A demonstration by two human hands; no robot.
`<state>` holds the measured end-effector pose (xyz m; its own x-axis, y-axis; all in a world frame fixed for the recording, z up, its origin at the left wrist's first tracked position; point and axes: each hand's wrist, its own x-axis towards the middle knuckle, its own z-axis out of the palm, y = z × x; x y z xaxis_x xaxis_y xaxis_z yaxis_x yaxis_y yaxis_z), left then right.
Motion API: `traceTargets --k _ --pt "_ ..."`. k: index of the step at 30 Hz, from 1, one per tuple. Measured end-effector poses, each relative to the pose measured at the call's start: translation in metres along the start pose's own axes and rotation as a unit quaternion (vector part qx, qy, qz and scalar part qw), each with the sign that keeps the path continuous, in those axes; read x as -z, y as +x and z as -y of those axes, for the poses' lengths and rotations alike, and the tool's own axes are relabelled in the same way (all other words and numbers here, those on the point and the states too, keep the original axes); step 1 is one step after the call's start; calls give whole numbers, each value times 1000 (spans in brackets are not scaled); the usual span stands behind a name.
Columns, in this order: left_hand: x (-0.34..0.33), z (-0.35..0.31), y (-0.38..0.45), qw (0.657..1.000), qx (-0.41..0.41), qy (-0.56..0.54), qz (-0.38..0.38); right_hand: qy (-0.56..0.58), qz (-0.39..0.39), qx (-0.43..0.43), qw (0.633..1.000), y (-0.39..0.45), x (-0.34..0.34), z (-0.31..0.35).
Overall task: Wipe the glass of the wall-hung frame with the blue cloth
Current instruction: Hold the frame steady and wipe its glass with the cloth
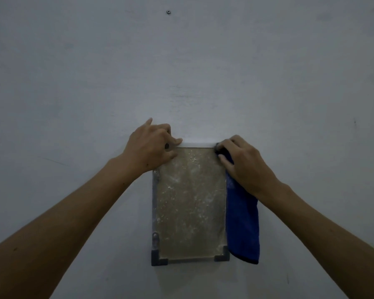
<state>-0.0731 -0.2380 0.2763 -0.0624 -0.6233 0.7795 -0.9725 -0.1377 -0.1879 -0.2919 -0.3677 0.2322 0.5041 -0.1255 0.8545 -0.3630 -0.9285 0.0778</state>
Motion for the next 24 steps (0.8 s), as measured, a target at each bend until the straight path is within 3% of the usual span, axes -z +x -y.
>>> traceTargets --k 3,7,12,16,21,24 --pt "0 1 1 1000 0 -5 -6 -10 71 36 997 -8 -7 7" --pt "-2 3 2 1000 3 -14 -9 -7 -33 -12 999 5 -2 3" --pt "0 1 2 1000 8 -9 7 -17 59 37 997 -2 -9 11" --pt "1 2 3 1000 9 -7 8 -4 -13 -1 1000 11 -3 6" --pt "3 0 2 1000 0 -8 7 -2 53 37 998 4 -11 15" --pt "4 0 1 1000 -4 -2 11 13 -31 -14 999 13 -6 9"
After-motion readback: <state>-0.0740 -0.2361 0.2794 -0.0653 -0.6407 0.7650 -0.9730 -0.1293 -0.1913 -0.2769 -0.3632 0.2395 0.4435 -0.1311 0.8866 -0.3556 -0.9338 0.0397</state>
